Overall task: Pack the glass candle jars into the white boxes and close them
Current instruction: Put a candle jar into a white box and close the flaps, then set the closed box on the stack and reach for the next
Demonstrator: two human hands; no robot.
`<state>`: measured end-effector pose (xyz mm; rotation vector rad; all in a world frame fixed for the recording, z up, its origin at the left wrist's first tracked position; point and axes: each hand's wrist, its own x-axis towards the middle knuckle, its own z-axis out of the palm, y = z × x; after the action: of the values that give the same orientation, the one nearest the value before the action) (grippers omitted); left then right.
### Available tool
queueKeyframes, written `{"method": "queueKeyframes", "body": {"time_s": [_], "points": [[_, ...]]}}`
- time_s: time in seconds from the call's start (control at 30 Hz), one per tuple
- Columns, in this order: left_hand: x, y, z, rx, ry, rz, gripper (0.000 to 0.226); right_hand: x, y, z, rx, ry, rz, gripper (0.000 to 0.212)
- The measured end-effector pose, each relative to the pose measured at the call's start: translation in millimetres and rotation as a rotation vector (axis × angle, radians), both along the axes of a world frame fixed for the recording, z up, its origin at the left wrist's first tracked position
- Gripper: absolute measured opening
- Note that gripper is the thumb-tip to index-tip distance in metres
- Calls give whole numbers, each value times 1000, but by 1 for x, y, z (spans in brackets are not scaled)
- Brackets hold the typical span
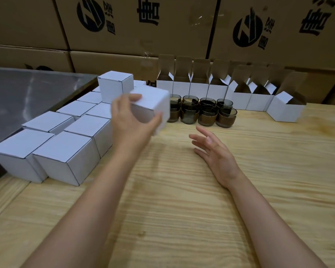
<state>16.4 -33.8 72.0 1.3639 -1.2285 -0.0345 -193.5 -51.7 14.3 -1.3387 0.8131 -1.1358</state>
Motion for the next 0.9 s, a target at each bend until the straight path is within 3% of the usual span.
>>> {"method": "queueKeyframes", "body": {"time_s": [0.3,0.53,0.67,0.77,0.83,0.9], "points": [[94,-29,29,125,53,165,44,0,-1,-1,44,-57,-20,44],[111,-48,19,215,123,142,41,-1,-2,-1,71,-94,-26,45],[111,-48,20,240,164,135,49,-2,-3,-2,82,-115,-31,44],[101,-41,21,273,91,177,63,-2,-4,-3,74,-113,-26,40],[85,-30,19,77,-53,214,57,-1,-4,-2,85,-117,-33,41],[59,-19,12,-205,-200,197,37,-1,-5,-2,93,-117,-41,43]]}}
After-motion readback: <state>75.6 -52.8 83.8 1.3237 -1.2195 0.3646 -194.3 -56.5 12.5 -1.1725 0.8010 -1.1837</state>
